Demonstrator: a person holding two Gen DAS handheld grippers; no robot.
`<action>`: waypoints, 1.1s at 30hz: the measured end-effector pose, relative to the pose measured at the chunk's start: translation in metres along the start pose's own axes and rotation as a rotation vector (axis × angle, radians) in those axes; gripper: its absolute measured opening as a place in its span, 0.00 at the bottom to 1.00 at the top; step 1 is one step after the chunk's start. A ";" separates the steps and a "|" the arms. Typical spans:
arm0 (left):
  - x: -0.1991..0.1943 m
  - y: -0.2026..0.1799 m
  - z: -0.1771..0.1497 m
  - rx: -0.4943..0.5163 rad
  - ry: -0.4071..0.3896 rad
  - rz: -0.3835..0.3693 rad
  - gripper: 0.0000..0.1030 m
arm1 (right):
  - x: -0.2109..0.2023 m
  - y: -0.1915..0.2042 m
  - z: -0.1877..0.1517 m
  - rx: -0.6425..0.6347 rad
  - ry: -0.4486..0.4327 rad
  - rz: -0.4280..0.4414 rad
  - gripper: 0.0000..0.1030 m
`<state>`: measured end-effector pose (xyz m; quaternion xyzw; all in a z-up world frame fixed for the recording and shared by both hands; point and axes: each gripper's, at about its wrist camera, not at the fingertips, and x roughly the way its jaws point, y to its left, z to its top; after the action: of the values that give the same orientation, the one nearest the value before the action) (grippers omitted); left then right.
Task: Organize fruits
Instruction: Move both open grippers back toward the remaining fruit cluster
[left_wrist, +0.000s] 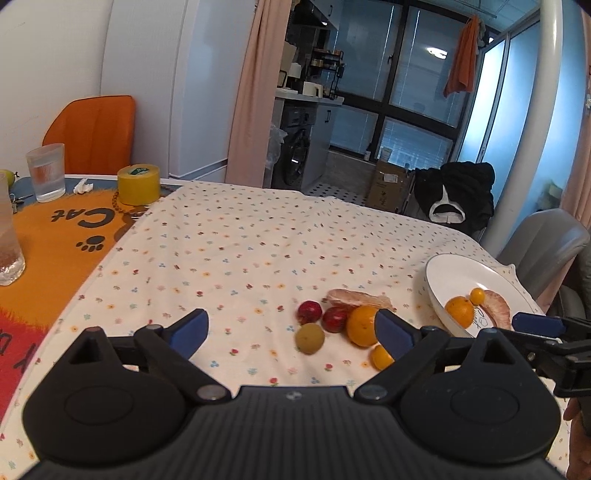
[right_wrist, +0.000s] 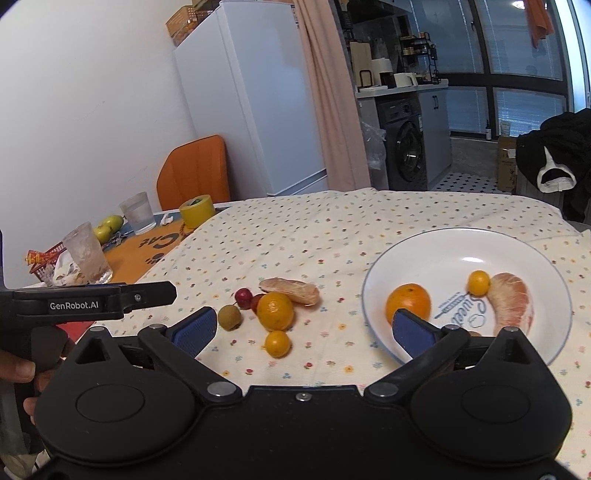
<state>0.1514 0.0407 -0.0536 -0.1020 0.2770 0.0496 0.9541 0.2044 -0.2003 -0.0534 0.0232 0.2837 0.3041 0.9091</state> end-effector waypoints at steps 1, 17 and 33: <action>0.000 0.002 0.000 0.001 0.000 -0.003 0.92 | 0.002 0.002 0.000 -0.004 0.002 0.003 0.99; 0.024 0.022 -0.002 -0.022 0.033 -0.069 0.71 | 0.037 0.014 0.000 -0.002 0.049 0.019 0.76; 0.057 0.017 0.000 -0.016 0.084 -0.101 0.53 | 0.071 0.014 0.005 -0.004 0.106 0.070 0.58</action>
<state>0.1968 0.0591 -0.0868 -0.1253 0.3110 -0.0005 0.9421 0.2456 -0.1478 -0.0816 0.0151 0.3299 0.3371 0.8816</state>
